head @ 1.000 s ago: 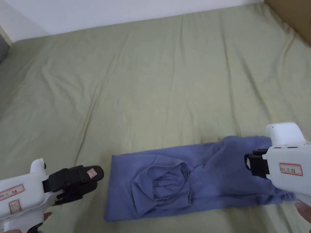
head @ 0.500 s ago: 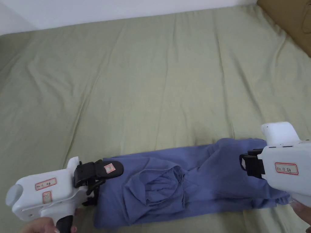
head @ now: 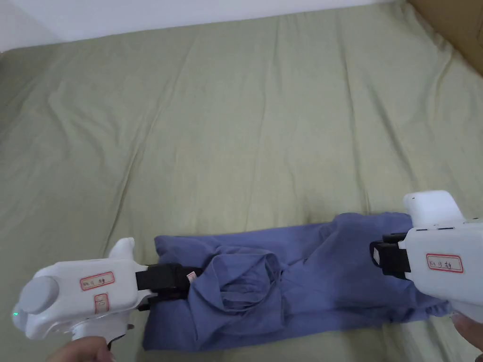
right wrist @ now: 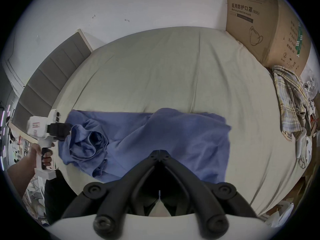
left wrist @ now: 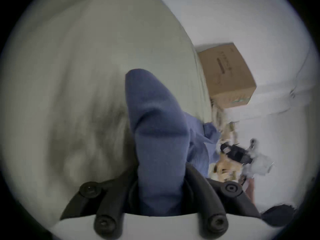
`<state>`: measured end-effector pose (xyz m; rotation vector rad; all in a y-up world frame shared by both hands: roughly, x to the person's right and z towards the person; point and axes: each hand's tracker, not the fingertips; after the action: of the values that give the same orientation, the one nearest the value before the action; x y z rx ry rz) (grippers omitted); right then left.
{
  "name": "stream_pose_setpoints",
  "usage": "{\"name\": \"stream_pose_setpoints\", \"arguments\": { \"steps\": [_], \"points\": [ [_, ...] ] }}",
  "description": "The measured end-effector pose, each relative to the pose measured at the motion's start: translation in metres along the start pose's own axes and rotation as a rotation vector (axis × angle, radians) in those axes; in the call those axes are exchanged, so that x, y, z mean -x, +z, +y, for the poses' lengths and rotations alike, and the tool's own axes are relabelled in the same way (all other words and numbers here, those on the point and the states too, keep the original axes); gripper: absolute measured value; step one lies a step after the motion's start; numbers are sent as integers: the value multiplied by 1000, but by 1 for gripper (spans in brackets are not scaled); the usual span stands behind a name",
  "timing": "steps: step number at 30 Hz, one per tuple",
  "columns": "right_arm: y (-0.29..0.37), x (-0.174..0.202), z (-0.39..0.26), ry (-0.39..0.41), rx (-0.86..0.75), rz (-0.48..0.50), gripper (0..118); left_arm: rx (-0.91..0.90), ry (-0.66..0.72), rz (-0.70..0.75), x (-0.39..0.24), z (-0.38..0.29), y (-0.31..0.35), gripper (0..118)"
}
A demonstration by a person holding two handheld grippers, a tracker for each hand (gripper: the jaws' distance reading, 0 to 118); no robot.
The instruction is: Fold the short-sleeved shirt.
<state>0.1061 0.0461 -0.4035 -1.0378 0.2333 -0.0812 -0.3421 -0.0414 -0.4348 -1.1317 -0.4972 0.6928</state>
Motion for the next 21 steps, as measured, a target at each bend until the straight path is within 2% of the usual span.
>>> {"name": "stream_pose_setpoints", "arguments": {
  "steps": [2,6,8,12,14,17,19,21],
  "points": [
    [1,0,1,0,-9,6,0,-21,-105,160,-16,2,28,9],
    [0,2,1,-2,-14,22,0,-19,-404,684,-45,1,64,9],
    [-1,4,-2,-4,-14,33,0,-36,-450,734,-61,-3,71,9],
    [1,10,-5,-2,-13,57,0,-44,-401,630,-90,1,67,9],
    [3,11,-6,4,-15,62,0,-31,-368,516,-107,3,54,10],
    [7,9,-7,7,-23,67,0,63,-219,288,-128,6,14,10],
    [9,6,-7,1,-27,66,0,91,-214,218,-138,6,-18,10],
    [11,3,-6,-5,-30,63,0,123,-205,209,-147,5,-45,11]
  ]
}}
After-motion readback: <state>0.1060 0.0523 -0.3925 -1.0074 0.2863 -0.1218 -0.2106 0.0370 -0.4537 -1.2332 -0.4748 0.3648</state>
